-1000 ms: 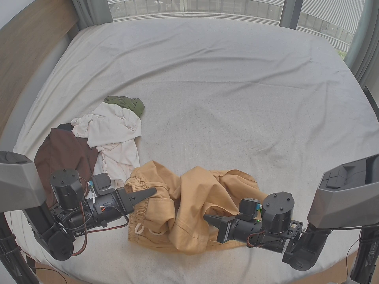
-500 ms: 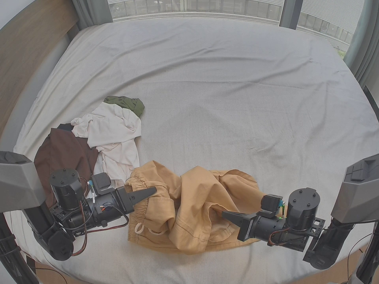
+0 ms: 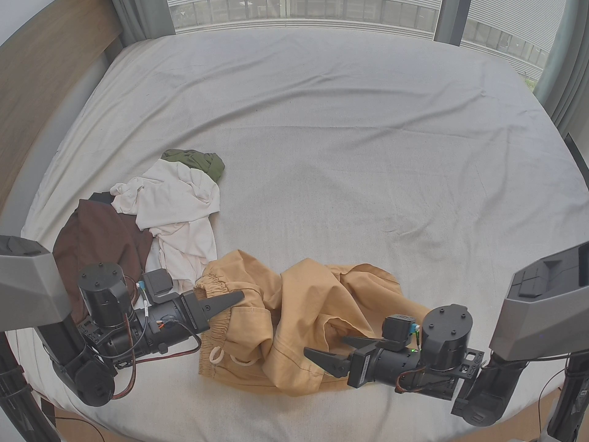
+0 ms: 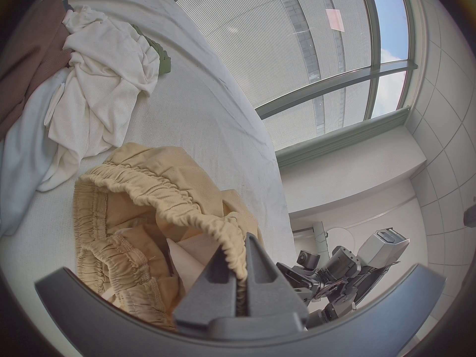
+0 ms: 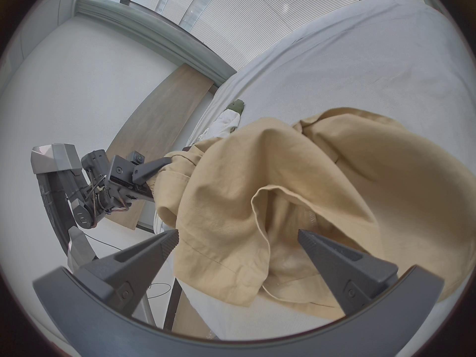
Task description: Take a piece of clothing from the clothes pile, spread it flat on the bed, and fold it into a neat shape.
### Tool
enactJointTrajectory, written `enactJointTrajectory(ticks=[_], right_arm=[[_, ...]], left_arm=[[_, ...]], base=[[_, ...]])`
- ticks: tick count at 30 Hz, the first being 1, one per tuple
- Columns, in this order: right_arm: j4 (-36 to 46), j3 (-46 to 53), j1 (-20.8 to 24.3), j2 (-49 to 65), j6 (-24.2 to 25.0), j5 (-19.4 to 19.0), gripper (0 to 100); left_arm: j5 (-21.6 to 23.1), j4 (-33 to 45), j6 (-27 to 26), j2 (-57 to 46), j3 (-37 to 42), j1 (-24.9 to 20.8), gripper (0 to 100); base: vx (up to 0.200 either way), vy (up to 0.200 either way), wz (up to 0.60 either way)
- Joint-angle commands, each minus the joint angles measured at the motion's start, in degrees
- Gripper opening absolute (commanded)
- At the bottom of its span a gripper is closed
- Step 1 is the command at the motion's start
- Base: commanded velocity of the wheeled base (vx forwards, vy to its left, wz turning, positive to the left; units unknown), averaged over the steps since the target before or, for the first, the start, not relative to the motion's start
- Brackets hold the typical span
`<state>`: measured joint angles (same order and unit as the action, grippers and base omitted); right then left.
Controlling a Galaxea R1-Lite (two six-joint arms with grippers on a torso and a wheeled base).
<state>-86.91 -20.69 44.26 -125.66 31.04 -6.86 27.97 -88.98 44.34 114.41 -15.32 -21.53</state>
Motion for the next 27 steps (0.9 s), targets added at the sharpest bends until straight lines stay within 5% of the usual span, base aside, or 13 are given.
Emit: enactJointTrajectory(ticks=[1,5,6,18,27], right_arm=[[0.1,-1.9,0.1,-3.5,-0.1,0.0,100],[0.4,-4.3,0.1,-4.8,-0.1,0.0,100],[0.4,-4.8,0.0,-5.0,-0.4,0.0,0],[-1.3,-4.5,-0.5,-4.3,-0.5,-0.1,0],[-1.3,0.6,-1.9,6.2,0.9,-0.3,0]], left_arm=[[0.0,-0.1,0.0,-0.1,-0.1,0.0,0],[0.0,-0.1,0.0,-0.7,-0.1,0.0,0],[0.0,-0.1,0.0,-0.8,-0.1,0.0,0],[0.0,-0.1,0.1,-0.6,-0.1,0.0,0],[0.0,-0.1,0.1,-0.8,-0.1,-0.1,0]], base=[[0.000,0.000,0.00],[0.000,0.000,0.00],[0.000,0.000,0.00],[0.000,0.000,0.00],[0.000,0.000,0.00]])
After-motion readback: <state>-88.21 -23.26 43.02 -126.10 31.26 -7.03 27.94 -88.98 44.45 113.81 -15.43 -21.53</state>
